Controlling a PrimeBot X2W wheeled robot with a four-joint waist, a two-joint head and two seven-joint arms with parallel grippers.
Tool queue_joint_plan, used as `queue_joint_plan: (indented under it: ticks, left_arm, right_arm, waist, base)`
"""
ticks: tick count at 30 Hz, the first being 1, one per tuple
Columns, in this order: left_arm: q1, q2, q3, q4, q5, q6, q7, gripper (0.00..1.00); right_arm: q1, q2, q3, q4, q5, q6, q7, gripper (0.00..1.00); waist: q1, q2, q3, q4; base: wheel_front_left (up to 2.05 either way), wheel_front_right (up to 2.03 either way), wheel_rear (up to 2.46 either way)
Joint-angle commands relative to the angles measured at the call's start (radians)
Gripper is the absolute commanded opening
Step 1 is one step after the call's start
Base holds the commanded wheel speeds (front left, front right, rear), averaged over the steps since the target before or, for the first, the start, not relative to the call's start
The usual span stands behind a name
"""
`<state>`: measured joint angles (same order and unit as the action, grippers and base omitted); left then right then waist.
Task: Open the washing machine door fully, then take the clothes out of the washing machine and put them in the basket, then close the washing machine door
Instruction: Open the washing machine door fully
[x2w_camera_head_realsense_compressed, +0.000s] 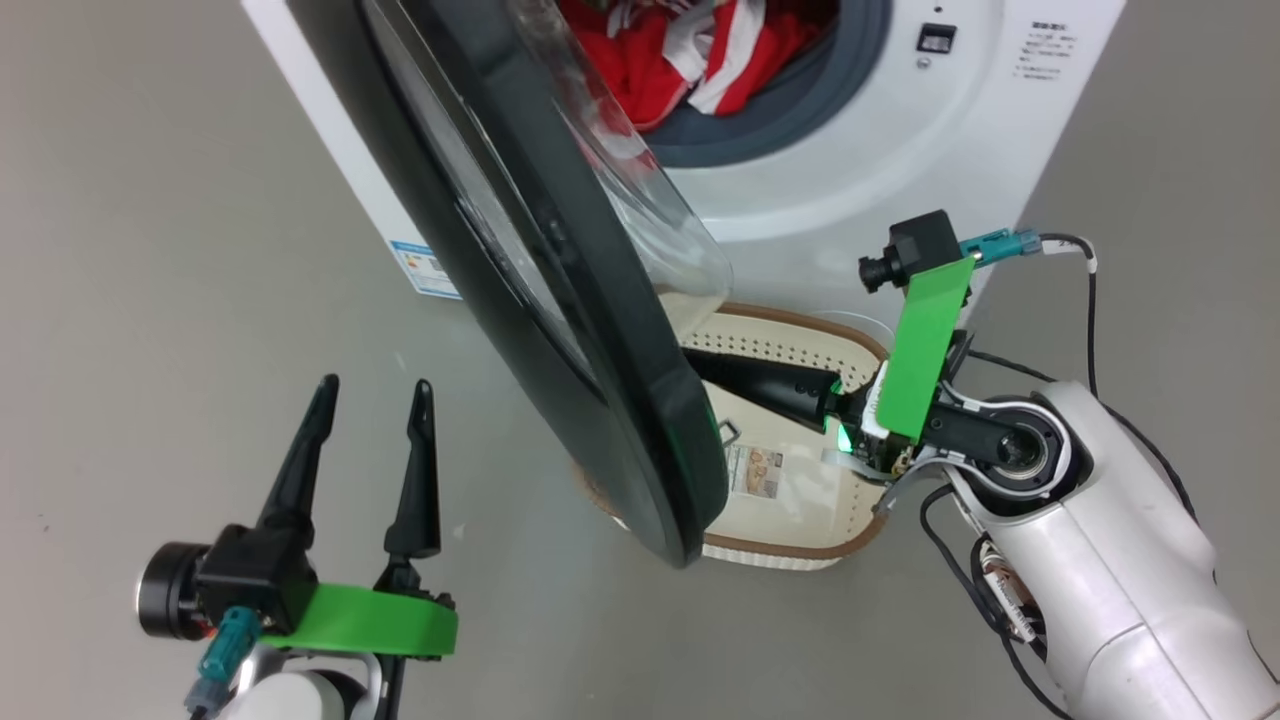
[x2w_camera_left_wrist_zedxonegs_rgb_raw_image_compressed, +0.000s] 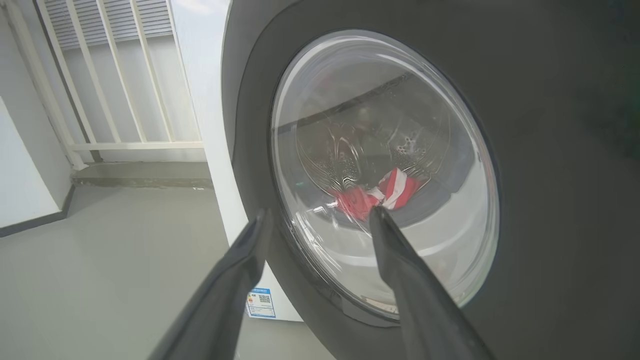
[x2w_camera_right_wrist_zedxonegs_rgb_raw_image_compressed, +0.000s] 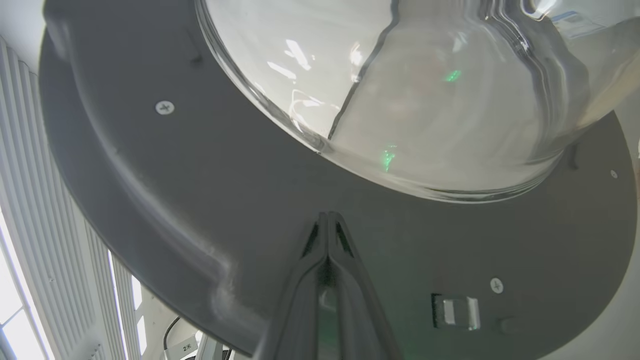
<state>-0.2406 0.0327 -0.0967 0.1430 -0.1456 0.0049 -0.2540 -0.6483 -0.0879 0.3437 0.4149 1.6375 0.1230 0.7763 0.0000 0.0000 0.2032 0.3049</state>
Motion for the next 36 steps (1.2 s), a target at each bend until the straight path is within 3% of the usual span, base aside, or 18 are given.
queue_joint_plan:
  ticks: [1, 21, 36]
  left_arm:
    - [0.008, 0.018, 0.034, -0.019, -0.007, 0.011, -0.008, 1.0]
    - [0.054, 0.018, 0.031, 0.009, -0.016, 0.008, -0.008, 1.0]
    - [0.058, 0.018, 0.029, 0.041, -0.046, -0.006, -0.008, 1.0]
  right_arm:
    - [0.015, 0.03, 0.022, -0.037, 0.02, 0.008, 0.009, 0.0]
    - [0.067, 0.036, 0.108, -0.029, 0.065, 0.008, 0.009, 0.0]
    - [0.056, 0.037, 0.166, -0.004, 0.083, 0.008, -0.026, 0.0]
  waist:
    - [0.0, 0.0, -0.028, 0.031]
    - [0.0, 0.0, -0.087, 0.161]
    - [0.0, 0.0, -0.101, 0.202]
  base:
    - [0.0, 0.0, 0.0]
    - [0.0, 0.0, 0.0]
    - [0.0, 0.0, 0.0]
